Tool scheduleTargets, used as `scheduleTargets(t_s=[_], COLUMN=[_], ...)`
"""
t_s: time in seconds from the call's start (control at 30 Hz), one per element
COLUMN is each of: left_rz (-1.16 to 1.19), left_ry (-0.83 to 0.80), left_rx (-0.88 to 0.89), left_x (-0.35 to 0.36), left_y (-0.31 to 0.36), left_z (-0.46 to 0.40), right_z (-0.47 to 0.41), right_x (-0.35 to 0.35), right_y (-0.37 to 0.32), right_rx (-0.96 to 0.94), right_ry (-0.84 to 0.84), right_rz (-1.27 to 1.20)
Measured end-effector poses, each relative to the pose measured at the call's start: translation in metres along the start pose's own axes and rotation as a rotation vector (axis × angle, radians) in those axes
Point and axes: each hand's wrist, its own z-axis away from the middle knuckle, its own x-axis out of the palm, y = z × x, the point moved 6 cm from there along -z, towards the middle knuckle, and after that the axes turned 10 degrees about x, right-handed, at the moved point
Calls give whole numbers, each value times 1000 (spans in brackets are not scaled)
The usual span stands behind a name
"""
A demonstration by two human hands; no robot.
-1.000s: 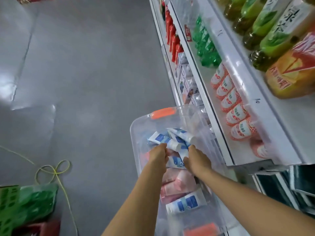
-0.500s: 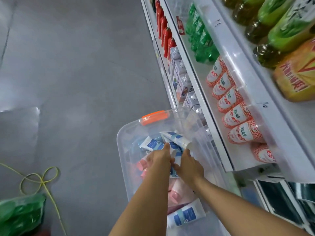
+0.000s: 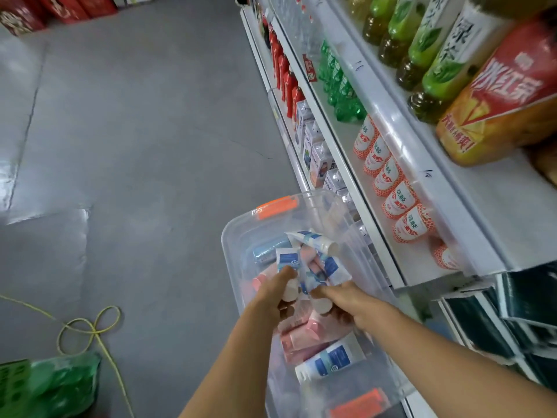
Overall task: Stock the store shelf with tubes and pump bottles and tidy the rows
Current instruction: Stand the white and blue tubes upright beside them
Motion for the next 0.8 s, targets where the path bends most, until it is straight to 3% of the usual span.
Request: scheduleTargets(t_s=[0.27, 0.53, 0.8], left_rz=[156, 281, 244], left_ry=[-77, -167, -316], left_rx=[178, 420, 604], left_x=[-9, -14, -14], left_y=[-12, -30, -56], left_z=[72, 173, 282], right_z=[84, 188, 291], right_x=[16, 27, 31], right_y=[30, 67, 144], right_rx=[-165, -449, -585], right_ry=[-201, -38, -29], right_rz=[-180, 34, -157])
